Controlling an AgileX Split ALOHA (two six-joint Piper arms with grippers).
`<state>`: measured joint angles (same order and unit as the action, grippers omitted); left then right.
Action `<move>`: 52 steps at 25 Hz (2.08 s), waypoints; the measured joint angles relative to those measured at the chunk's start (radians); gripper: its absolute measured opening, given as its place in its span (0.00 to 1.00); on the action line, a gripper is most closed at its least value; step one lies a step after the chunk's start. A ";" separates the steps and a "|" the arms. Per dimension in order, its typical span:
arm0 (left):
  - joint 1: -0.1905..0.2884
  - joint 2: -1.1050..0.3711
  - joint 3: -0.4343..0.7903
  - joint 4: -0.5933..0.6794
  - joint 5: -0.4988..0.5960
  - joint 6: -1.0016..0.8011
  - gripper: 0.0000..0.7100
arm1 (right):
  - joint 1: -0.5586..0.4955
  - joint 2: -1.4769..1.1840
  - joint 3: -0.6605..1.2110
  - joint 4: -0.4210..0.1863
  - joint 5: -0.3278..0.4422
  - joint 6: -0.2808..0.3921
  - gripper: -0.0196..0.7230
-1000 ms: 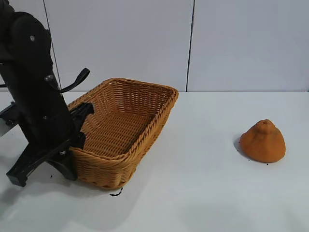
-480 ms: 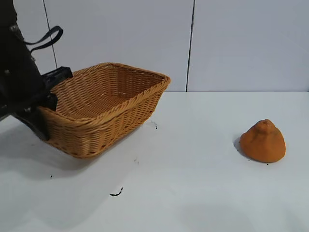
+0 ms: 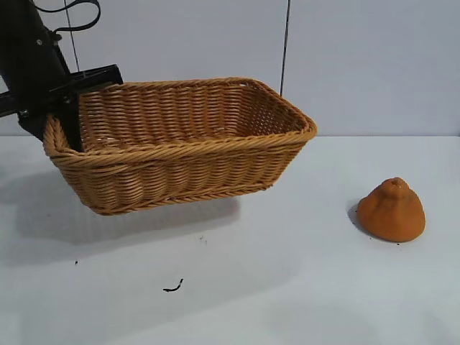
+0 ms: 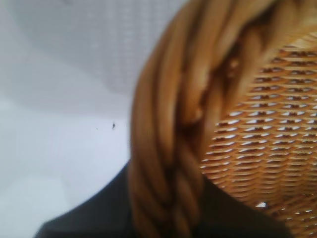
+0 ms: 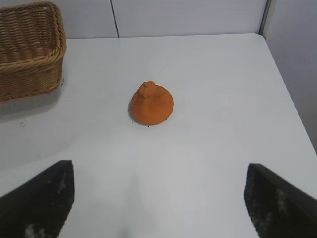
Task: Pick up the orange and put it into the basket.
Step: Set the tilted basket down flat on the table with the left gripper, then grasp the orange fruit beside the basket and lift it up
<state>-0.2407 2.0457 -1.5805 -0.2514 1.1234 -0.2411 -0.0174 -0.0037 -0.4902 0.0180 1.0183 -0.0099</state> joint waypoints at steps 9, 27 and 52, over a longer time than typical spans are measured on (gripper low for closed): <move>0.000 0.103 0.000 -0.002 -0.058 0.040 0.13 | 0.000 0.000 0.000 0.000 0.000 0.000 0.89; 0.000 0.165 0.000 -0.019 -0.078 0.061 0.86 | 0.000 0.000 0.000 0.000 0.000 0.000 0.89; 0.061 -0.044 -0.194 0.287 0.064 0.113 0.98 | 0.000 0.000 0.000 -0.001 0.000 0.000 0.89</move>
<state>-0.1800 2.0015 -1.7746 0.0359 1.1870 -0.1278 -0.0174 -0.0037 -0.4902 0.0170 1.0185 -0.0099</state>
